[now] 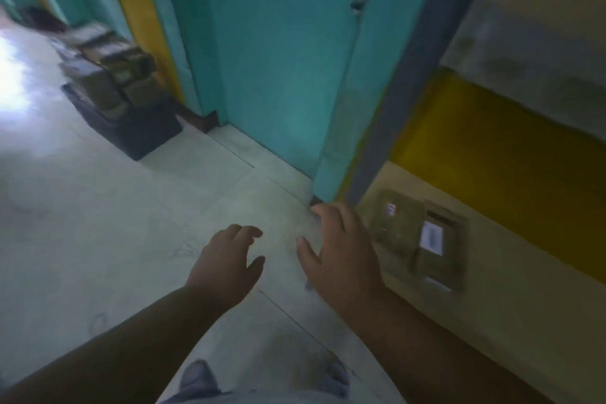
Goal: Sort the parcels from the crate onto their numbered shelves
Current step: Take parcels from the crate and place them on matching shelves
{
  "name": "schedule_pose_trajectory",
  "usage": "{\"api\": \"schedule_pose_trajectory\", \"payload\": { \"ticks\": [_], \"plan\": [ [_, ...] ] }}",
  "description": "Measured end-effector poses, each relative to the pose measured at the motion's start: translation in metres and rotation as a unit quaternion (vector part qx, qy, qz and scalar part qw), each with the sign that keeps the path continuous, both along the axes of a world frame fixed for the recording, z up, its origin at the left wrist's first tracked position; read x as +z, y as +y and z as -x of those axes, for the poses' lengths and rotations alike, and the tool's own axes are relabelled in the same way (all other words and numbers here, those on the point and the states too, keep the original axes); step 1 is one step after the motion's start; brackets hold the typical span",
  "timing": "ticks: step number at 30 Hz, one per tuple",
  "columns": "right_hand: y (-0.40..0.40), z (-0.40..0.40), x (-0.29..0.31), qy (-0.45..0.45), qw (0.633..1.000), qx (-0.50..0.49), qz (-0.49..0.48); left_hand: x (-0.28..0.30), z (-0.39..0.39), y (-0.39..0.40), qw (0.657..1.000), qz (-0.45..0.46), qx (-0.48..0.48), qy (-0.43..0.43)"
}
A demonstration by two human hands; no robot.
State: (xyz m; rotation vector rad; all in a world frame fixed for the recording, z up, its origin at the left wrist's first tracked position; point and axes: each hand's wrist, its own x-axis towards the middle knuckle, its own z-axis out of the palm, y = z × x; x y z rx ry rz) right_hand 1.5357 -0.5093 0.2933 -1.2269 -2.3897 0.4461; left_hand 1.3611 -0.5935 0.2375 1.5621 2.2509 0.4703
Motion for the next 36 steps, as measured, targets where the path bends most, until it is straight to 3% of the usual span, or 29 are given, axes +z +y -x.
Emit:
{"api": "schedule_pose_trajectory", "payload": {
  "ticks": [9, 21, 28, 36],
  "plan": [
    [-0.031, 0.254, 0.028, 0.001, 0.994, 0.107, 0.008, 0.021, 0.242, -0.090, 0.986, -0.017, 0.150, 0.065],
    [0.047, 0.559, 0.035, -0.036, 0.971, 0.237, 0.008, 0.015, 0.485, -0.053, 0.967, 0.039, 0.240, 0.070],
    [0.058, 0.775, 0.049, -0.034, 0.947, 0.319, -0.003, 0.029, 0.651, -0.066, 0.933, 0.041, 0.353, 0.059],
    [0.089, 0.968, 0.047, -0.039, 0.972, 0.232, 0.006, 0.033, 0.878, -0.014, 0.949, 0.008, 0.308, 0.061]
  ]
}}
